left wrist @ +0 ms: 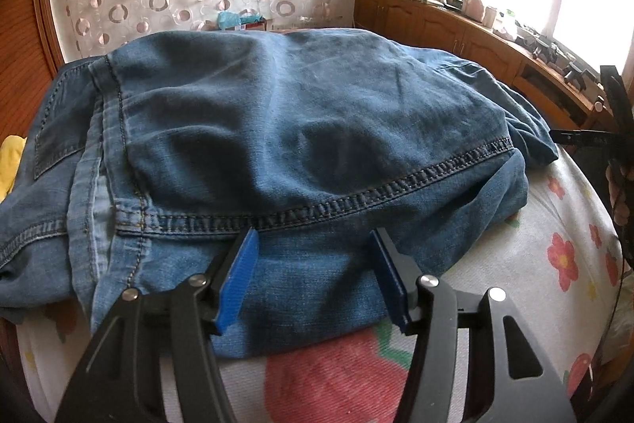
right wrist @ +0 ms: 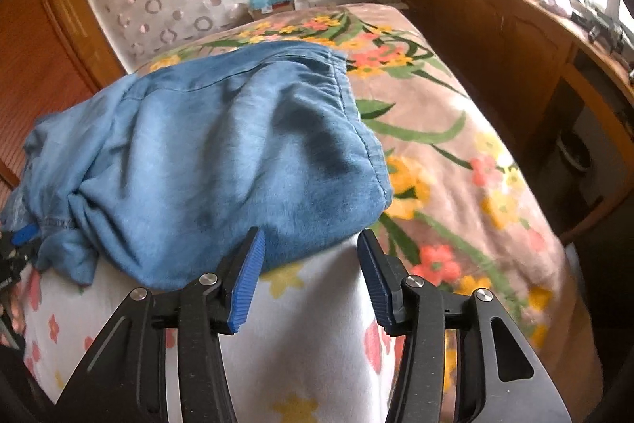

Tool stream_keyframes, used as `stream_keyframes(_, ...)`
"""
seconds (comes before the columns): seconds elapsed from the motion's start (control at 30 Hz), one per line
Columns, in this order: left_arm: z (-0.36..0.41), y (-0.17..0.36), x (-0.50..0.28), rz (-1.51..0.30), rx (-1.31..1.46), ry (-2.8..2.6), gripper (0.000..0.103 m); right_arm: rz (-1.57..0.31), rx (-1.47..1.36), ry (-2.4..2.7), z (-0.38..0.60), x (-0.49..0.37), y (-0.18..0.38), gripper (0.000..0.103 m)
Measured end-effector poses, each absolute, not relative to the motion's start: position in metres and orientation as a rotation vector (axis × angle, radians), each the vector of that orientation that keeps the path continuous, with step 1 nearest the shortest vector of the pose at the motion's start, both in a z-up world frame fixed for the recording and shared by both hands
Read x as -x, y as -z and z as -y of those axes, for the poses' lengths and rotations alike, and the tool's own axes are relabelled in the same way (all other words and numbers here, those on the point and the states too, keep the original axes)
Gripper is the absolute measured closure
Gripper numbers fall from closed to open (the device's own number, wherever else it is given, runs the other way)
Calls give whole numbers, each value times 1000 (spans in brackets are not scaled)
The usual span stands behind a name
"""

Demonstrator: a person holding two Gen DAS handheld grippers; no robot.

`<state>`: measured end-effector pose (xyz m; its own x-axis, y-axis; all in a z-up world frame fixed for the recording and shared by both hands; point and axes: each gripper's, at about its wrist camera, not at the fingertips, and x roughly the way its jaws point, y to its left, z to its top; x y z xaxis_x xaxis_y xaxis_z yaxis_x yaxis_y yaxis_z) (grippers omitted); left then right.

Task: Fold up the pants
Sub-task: 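Move the right gripper to the jeans leg hem and close on it, then lift the hem with the right gripper and fold it over the jeans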

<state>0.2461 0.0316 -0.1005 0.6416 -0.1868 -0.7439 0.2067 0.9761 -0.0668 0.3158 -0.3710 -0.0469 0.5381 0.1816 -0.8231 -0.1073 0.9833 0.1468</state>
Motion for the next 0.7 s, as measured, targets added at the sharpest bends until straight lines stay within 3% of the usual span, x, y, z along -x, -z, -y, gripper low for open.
stream_keyframes(0.4, -30, 102, -246, -847, -36, 221, 44, -987, -97, -155, 374, -330, 47, 54)
stream_keyframes(0.43, -30, 102, -246, -847, -36, 220, 44, -973, -97, -158, 374, -331, 45, 58)
stream_keyframes(0.47, -30, 102, -246, -847, -36, 220, 44, -958, -95, -154, 374, -330, 43, 67)
stream_keyframes(0.7, -30, 102, -246, -847, -37, 220, 44, -939, -75, -144, 372, -338, 39, 90)
